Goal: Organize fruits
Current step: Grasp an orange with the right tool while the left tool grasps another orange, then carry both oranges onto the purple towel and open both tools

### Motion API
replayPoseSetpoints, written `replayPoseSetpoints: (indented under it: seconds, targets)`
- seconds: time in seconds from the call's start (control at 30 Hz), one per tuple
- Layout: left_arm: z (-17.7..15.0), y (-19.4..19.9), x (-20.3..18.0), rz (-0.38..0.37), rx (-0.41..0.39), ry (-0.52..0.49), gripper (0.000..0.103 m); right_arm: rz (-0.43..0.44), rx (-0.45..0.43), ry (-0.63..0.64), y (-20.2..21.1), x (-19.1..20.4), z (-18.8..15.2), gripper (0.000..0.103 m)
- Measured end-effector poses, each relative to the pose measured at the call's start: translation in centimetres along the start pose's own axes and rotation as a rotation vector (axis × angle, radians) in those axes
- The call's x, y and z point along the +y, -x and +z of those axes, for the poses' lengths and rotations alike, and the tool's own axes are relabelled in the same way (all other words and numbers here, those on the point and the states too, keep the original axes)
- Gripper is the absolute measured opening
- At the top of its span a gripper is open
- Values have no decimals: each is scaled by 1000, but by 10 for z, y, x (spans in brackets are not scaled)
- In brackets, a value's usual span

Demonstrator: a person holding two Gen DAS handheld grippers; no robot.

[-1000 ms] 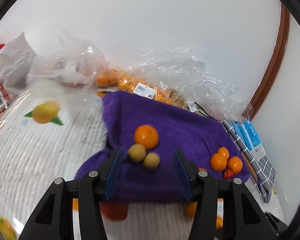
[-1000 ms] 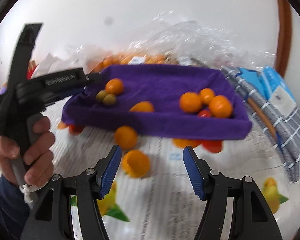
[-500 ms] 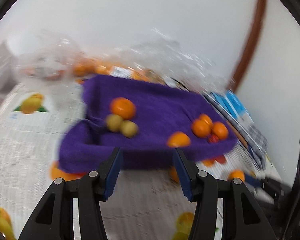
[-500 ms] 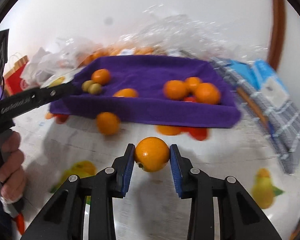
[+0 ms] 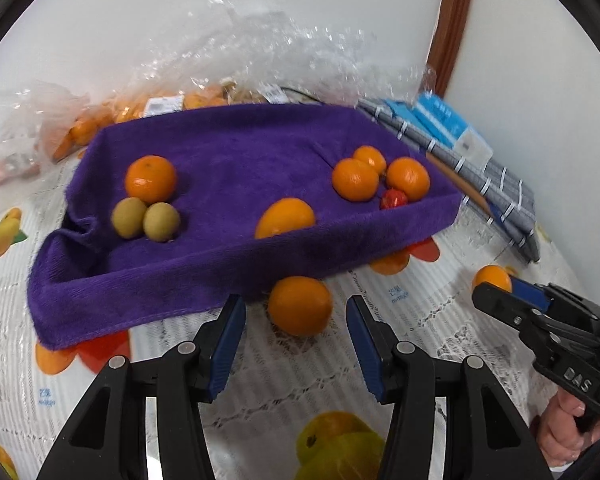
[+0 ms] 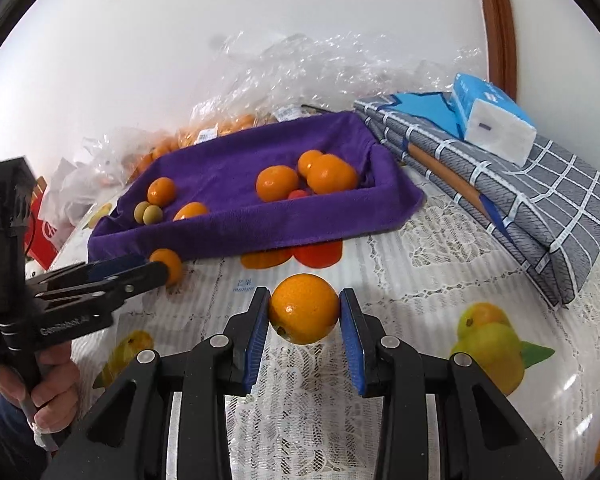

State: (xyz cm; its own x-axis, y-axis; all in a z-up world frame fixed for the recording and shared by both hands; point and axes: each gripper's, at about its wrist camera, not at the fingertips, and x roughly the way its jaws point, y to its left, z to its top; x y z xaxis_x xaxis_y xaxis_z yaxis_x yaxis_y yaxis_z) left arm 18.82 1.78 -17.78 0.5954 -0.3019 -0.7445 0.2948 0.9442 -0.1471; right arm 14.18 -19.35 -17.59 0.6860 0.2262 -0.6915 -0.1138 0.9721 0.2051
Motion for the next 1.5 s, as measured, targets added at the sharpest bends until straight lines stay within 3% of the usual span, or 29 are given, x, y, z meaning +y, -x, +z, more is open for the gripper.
replayPoseSetpoints:
  seconds: [0.07,0.13,0.33,0.53,0.9,1.23,1.4,1.5]
  targets:
    - [2,-7,-4,18,27,-8,47,5,-6,0,0,0,0,35]
    - [1,-6,-7,24,21,-20,32,-2,-23,-13,4,-2,-1,35]
    - [-3,6,3,-36,-31,31,32,-17,-30,-30,5,-5,-1,35]
    - [-4,13,2,-9,-71,40,32,-21,-28,-30,5,-5,-1,35]
    - [-7,36,9,-43,-189,100,32,-53,-50,-52,9,-8,-3,35]
    - [-4,63,34,4,-274,196,32,-58,-67,-59,12,-8,9,35]
    - [-1,74,65,134,-313,279,32,-58,-101,-37,12,-2,40,35]
    - [1,80,88,111,-314,368,32,-62,-121,-3,5,4,62,35]
